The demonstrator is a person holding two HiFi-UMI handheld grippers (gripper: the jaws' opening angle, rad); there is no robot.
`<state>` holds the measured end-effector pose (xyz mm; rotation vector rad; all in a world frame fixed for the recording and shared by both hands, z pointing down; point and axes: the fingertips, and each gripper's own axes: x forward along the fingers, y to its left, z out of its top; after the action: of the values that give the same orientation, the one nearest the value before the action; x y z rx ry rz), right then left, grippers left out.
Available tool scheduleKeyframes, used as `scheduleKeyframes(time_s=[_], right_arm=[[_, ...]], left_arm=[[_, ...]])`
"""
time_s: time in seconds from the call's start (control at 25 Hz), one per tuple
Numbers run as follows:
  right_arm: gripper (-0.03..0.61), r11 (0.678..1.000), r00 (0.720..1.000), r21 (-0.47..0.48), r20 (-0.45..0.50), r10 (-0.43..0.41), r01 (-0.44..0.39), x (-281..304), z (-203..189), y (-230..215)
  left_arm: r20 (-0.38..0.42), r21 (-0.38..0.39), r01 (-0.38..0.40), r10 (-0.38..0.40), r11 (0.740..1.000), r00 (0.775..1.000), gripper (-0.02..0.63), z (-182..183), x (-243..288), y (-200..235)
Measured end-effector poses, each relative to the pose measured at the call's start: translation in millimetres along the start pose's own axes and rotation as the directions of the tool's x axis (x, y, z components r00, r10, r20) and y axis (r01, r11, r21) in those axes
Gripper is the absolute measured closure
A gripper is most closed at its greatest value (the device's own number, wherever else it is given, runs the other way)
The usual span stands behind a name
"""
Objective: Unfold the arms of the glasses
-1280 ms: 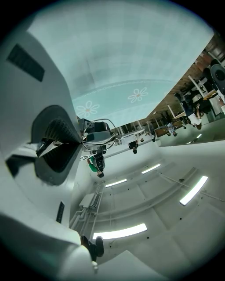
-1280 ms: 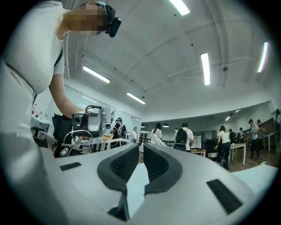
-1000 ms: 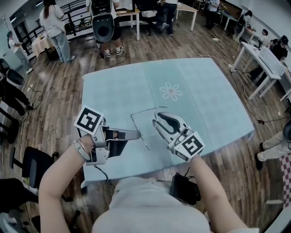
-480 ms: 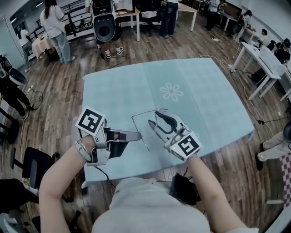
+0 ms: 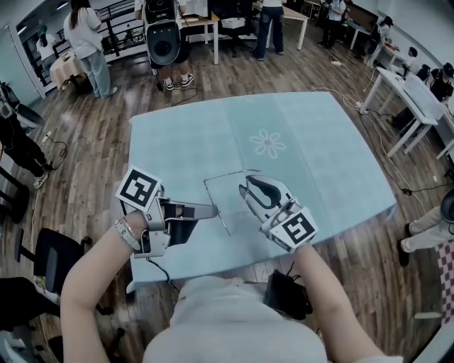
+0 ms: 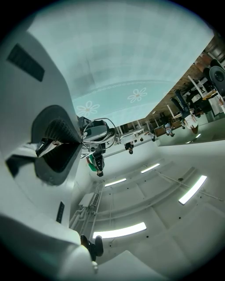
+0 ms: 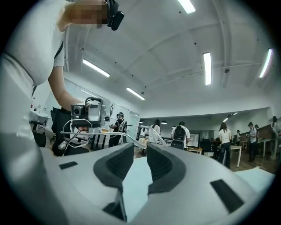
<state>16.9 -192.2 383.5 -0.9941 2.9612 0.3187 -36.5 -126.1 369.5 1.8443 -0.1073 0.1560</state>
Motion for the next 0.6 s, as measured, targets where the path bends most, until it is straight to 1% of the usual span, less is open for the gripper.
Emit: scheduleKeyframes(time_s=[0.6], right_arm=[[0.479, 0.999, 0.999, -0.001, -0.019, -0.041, 0.041, -24.8, -2.3, -10.2]], left_arm=[[0.049, 0.012, -0.009, 0.008, 1.0, 0.999, 0.606, 5.1, -6.0, 3.9]])
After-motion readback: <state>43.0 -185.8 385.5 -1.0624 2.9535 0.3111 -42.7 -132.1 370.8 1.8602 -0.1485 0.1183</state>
